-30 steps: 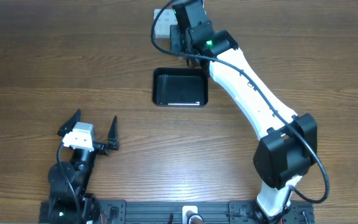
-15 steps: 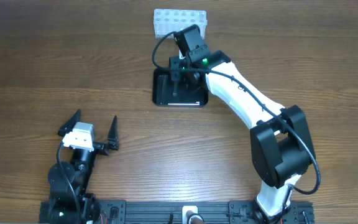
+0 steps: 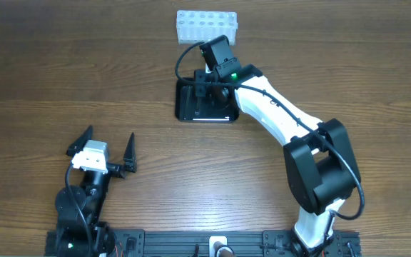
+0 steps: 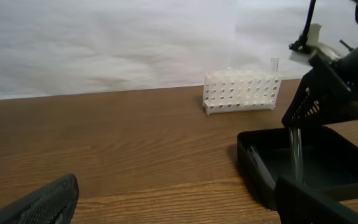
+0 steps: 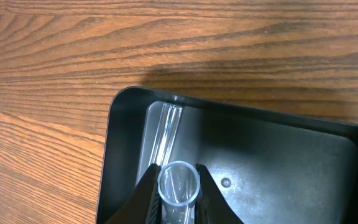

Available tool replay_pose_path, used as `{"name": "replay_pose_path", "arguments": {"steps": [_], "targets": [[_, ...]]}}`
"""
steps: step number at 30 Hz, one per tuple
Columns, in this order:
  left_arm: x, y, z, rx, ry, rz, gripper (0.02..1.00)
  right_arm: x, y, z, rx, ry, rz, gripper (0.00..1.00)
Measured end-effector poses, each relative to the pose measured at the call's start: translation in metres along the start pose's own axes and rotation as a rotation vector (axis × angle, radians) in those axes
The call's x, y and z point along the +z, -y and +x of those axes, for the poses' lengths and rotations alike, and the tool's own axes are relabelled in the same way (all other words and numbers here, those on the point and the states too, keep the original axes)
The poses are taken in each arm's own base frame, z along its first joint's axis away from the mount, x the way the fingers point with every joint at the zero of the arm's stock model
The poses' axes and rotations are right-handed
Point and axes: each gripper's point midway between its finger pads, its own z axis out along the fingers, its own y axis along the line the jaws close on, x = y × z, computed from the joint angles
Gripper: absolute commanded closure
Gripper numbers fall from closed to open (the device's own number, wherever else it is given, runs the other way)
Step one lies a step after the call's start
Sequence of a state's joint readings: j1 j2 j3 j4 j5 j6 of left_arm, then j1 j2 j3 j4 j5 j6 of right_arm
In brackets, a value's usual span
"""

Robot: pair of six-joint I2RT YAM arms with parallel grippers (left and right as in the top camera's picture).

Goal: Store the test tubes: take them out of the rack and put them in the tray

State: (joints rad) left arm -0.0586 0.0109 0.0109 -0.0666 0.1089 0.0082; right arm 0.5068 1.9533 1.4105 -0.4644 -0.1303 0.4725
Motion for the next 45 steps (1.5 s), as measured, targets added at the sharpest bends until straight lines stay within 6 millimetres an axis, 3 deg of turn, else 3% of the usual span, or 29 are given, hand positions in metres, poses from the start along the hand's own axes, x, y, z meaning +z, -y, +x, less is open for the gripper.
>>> {"name": "replay_pose_path", "arguments": {"steps": [5,19,23,26,34,37,39,45], "targets": [[0.000,0.000,0.000,0.000,0.000,0.000,0.020,0.014,0.007,0.007,0.027,-0.028,0.012,0.912],[0.000,0.000,0.000,0.000,0.000,0.000,0.020,0.026,0.014,0.015,0.044,-0.064,0.019,0.844],[0.000,0.000,0.000,0.000,0.000,0.000,0.018,0.029,0.015,0.017,0.047,-0.070,0.022,0.733],[0.000,0.000,0.000,0.000,0.000,0.000,0.018,0.029,0.016,0.017,0.050,-0.069,0.022,0.551],[0.000,0.000,0.000,0.000,0.000,0.000,0.018,0.025,0.016,0.014,0.031,-0.061,0.020,0.511],[0.000,0.000,0.000,0.000,0.000,0.000,0.018,0.005,0.009,0.002,-0.013,-0.018,0.000,0.389],[0.000,0.000,0.000,0.000,0.000,0.000,0.018,-0.020,0.001,-0.014,-0.053,0.047,-0.018,0.318],[0.000,0.000,0.000,0.000,0.000,0.000,0.018,-0.112,-0.001,-0.094,-0.159,0.410,0.041,0.143]]}}
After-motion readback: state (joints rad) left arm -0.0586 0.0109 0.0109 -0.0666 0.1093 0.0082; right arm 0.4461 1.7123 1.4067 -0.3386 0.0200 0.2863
